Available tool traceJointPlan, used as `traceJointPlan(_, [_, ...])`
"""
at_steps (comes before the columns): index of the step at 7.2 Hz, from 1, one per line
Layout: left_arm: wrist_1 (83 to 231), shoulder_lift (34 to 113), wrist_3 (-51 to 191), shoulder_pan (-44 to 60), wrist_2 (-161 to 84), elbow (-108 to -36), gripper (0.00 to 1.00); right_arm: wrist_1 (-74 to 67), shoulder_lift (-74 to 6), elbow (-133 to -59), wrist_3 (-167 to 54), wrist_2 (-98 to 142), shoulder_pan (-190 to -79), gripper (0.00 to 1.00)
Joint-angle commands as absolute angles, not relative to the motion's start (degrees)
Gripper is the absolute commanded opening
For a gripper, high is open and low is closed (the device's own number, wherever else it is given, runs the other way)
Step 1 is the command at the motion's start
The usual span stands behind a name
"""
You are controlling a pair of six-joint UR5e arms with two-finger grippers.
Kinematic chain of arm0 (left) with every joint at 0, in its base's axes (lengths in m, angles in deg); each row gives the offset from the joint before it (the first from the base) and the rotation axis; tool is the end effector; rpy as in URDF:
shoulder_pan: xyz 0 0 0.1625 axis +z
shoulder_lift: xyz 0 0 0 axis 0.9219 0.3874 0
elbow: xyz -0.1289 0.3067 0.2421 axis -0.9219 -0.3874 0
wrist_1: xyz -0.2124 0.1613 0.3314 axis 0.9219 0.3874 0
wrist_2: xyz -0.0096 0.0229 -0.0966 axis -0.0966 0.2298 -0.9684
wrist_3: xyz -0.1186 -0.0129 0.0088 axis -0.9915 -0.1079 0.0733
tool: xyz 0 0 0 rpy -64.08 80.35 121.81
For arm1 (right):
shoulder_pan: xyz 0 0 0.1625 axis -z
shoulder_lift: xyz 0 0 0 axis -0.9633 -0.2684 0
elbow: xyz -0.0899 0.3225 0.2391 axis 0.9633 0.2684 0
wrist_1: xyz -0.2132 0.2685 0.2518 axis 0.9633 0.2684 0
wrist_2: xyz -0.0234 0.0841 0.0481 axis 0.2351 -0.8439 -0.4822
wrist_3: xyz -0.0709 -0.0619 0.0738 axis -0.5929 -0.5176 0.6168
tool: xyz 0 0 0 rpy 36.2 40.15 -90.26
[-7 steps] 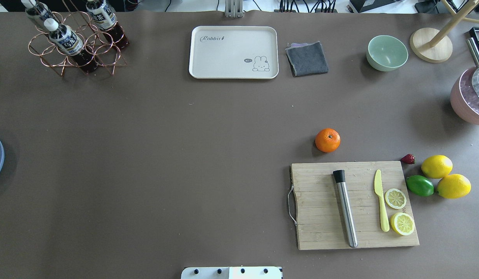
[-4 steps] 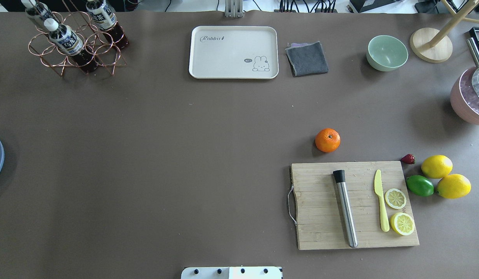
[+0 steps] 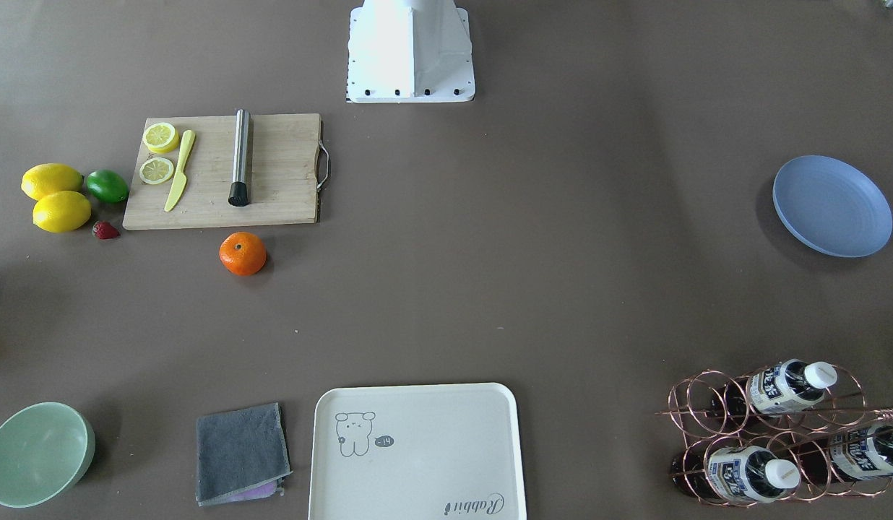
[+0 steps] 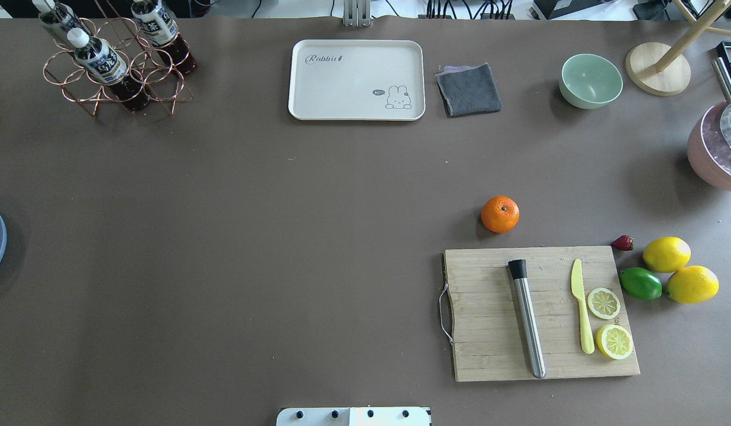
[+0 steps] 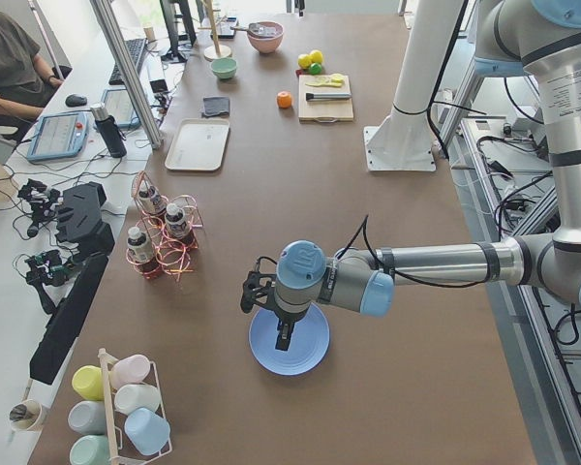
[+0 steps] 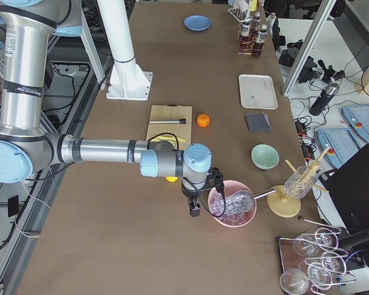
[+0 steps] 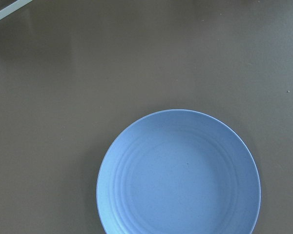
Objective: Pick orange to plate
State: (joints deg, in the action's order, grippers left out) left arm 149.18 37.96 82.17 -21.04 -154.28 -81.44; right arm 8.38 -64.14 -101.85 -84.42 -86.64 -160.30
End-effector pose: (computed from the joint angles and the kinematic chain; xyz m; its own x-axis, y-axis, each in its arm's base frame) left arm -0.0332 -0.4054 0.6534 0.6749 0.1398 -0.7246 0.0021 0.9815 0.1913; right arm 0.0227 -0.4380 0.6629 0.7179 -0.2599 0.6458 0.2215 0.9648 0.1420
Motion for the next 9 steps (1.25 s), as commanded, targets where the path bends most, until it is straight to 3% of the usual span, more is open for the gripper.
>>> traceJointPlan(1, [149.32,37.52,82.15,-21.03,-153.94,-81.65,0.98,8.41,-64.14,-101.47,-84.38,-86.64,-160.3,1.0])
traceJointPlan(5, [151.76,38.83,82.41,-20.6,-153.85,-75.0,0.97,8.5,-63.79,-101.11,-84.29,-86.73,-159.51,1.0])
traceJointPlan(9, [162.56,45.77,81.54,-19.81,-153.24,-58.48,0.98,8.41,-63.87,-100.94,-84.28,-90.33,-159.34,1.0])
